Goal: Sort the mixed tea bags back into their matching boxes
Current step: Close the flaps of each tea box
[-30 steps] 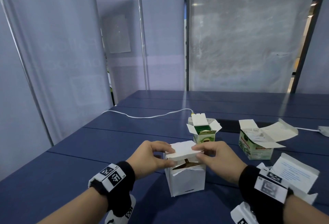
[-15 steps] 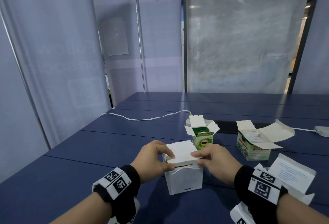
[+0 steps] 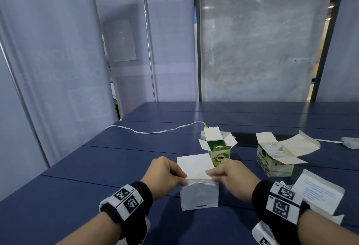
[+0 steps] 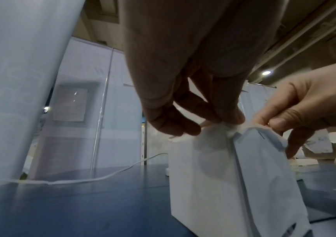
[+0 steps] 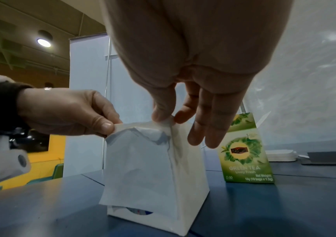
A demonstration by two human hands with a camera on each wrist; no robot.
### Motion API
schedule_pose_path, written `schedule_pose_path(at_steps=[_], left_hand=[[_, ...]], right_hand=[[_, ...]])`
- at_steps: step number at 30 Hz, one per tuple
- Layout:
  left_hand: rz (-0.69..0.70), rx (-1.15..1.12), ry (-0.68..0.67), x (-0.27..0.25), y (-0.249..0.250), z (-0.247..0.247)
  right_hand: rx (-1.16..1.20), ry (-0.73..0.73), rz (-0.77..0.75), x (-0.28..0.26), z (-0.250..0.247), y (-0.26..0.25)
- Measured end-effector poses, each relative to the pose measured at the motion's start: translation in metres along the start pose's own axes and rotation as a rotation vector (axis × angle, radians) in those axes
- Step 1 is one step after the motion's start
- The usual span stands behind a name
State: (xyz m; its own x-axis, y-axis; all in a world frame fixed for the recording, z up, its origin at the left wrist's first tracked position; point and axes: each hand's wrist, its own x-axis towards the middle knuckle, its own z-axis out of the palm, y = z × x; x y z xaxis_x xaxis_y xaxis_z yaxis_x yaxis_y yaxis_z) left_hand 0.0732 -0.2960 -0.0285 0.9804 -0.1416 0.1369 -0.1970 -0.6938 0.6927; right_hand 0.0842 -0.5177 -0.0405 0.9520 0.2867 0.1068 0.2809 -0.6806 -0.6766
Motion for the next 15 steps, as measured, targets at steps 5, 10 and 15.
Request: schedule_pose_path(at_steps=[5,10,15], left_hand=[[0.055,0.19,-0.12,0.011,0.006,-0.005],[0.027,0.258,-0.055,0.024,-0.002,-0.012],[-0.095,0.272,0.029,0.045,-0.025,-0.034]], right_hand=[[-0.108,-0.021,-0.058,0.006,-0.001,-0.003],[-0.08,-0.084,-0.097,0.018,0.005,-0.003],[0.068,0.388,0.14,0.039,-0.009,0.028]])
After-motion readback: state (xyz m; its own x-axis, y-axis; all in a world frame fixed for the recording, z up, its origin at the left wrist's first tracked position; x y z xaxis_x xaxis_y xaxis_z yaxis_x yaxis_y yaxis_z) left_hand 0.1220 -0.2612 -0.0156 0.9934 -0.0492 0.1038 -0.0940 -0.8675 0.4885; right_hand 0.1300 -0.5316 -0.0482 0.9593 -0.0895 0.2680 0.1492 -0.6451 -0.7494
